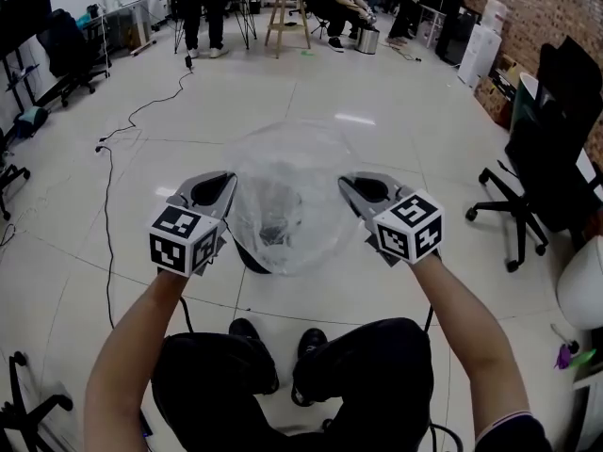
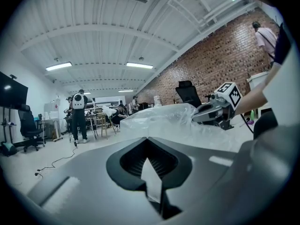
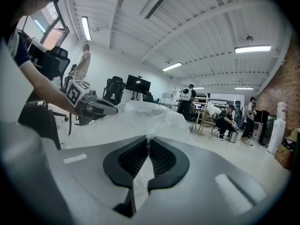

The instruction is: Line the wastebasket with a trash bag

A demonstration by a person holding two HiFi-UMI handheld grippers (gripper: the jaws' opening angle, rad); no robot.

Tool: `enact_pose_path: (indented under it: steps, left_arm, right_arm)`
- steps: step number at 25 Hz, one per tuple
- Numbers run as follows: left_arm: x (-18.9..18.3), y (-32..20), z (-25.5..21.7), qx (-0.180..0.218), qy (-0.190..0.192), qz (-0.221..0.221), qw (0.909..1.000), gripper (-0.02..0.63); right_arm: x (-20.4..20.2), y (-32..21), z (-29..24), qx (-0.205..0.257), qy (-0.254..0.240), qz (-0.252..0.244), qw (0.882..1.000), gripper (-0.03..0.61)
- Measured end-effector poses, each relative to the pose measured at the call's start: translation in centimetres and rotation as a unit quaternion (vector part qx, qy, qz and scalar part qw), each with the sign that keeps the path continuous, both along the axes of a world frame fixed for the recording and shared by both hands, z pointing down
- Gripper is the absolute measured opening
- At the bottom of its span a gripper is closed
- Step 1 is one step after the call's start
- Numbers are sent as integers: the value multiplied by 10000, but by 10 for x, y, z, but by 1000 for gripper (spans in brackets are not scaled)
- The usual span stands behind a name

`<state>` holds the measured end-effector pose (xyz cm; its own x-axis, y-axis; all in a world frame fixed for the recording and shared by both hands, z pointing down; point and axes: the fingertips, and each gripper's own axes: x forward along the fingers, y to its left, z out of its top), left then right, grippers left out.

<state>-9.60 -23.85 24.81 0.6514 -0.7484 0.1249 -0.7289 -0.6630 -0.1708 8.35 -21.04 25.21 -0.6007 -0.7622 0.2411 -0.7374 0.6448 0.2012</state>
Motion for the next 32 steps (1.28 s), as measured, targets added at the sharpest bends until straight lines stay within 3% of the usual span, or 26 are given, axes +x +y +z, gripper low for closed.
enact_pose_path:
  steps: [6, 18, 32]
  left_arm:
    - [-6, -39, -7, 97, 11, -6, 10000, 11]
    - [-25, -94, 6, -166, -103, -125, 9997, 11]
    - [-37, -84, 13, -448, -99, -80, 9989, 11]
  right_arm:
    - [-8, -42, -4, 24, 25, -189, 9998, 2]
    - [-40, -111, 12, -191, 28, -756, 9970, 2]
    - [-63, -107, 21, -414, 82, -1145, 9925, 2]
